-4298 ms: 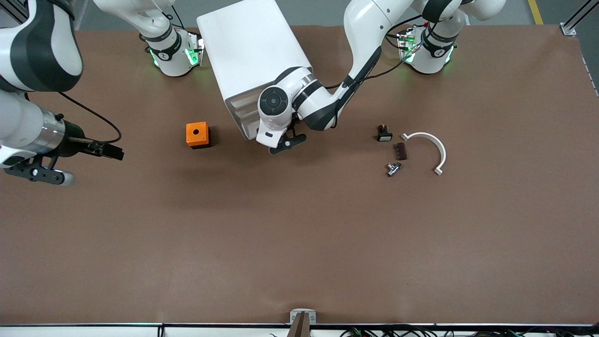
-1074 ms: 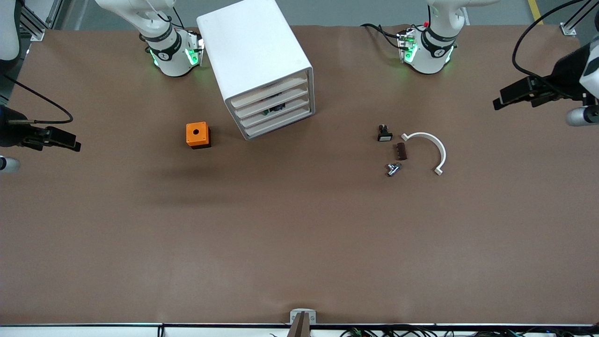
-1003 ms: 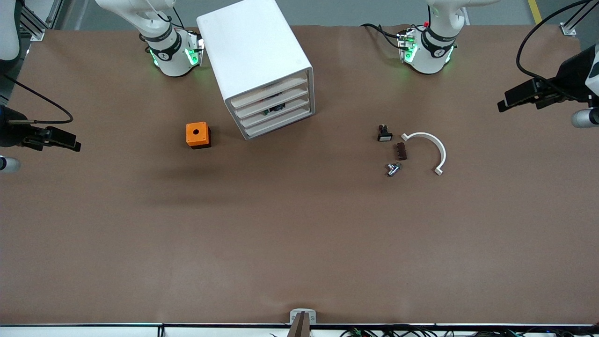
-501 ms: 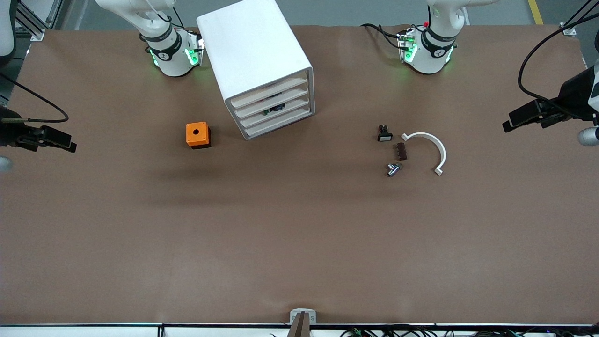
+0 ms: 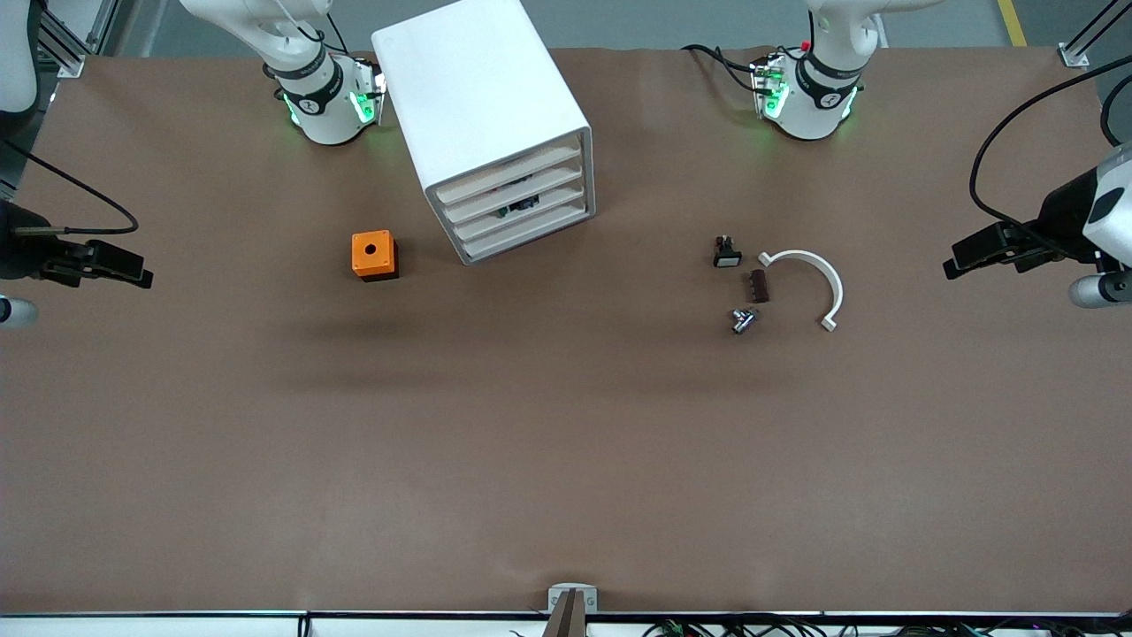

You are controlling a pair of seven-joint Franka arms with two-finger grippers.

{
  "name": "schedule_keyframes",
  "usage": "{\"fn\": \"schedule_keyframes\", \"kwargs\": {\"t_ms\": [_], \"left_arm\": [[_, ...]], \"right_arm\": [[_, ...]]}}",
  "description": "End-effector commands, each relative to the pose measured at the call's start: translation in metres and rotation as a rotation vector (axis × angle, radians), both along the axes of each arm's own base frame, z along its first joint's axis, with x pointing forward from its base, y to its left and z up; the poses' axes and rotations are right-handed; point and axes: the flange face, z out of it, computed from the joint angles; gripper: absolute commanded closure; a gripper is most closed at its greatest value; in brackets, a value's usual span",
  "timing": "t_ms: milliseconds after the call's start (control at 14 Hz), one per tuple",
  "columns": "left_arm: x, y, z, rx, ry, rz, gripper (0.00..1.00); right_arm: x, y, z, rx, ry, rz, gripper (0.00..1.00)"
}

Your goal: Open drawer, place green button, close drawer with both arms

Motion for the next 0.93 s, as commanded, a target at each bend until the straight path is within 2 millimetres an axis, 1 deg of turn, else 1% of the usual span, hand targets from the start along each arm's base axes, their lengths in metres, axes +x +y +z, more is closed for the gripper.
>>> {"fn": "schedule_keyframes", "kwargs": {"t_ms": [0,143,215,358,430,573,860], "left_arm": [[-0.003,0.002,0.004,0.026,-0.023,-0.014,0.01],[-0.006,0.004,0.010,0.026,-0.029,-0.009,0.01],[-0.011,0.004,0.018,0.027,-0.037,-0.008,0.01],[-0.019,0.003,0.026,0.030,-0.031,-0.012,0.01],[-0.021,0.001,0.027,0.031,-0.029,-0.014,0.01],[-0.023,-0.002,0.029,0.043,-0.029,-0.015,0.01],[-0.034,-0.001,0.046,0.049,-0.041,-0.004,0.01]], "right_arm": [[-0.003,0.004,0.004,-0.012,-0.002,0.017,0.00],[-0.005,0.002,0.006,-0.012,-0.002,0.020,0.00],[-0.007,0.001,0.009,-0.010,0.003,0.022,0.00],[-0.017,-0.009,0.018,-0.008,-0.003,0.006,0.00],[-0.023,-0.012,0.022,-0.006,-0.007,0.003,0.00],[-0.031,-0.011,0.033,-0.004,-0.025,0.017,0.00],[-0.048,-0.014,0.037,0.000,-0.031,0.010,0.00]]}}
